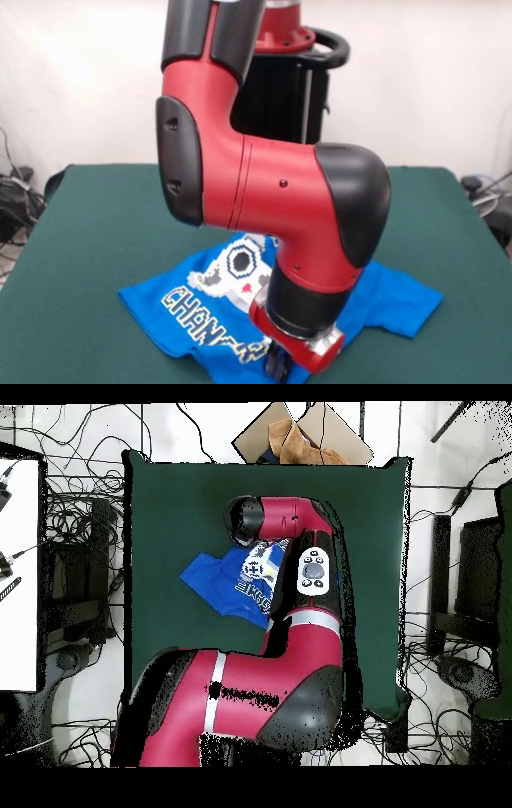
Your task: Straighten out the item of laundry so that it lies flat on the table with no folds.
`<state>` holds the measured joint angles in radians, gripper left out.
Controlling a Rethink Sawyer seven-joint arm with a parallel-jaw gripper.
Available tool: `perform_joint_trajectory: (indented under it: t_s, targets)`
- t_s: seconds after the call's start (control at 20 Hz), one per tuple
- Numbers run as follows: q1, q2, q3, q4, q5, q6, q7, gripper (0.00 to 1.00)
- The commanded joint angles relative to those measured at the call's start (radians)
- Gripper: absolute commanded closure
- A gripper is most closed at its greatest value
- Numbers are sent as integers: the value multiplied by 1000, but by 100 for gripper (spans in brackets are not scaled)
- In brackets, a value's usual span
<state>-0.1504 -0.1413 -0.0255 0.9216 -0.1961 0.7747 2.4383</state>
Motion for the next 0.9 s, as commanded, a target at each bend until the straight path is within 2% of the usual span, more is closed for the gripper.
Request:
perform_joint_trajectory:
  t_s: [0.05,0.25,0.45,0.5,0.6,0.65,0.8,0.9]
  targets:
    - [-114,174,243,110,-171,-678,-127,100]
    - [-98,119,224,141,-251,-758,-90,100]
    - [-26,116,122,122,-244,-748,1,100]
    - [-23,112,122,118,-221,-655,-15,100]
    - [-88,105,219,128,-170,-438,-122,100]
    - [-102,104,237,119,-149,-340,-162,100]
    - [-83,68,207,118,-81,-114,-155,100]
    - [-79,36,198,131,-55,-30,-149,100]
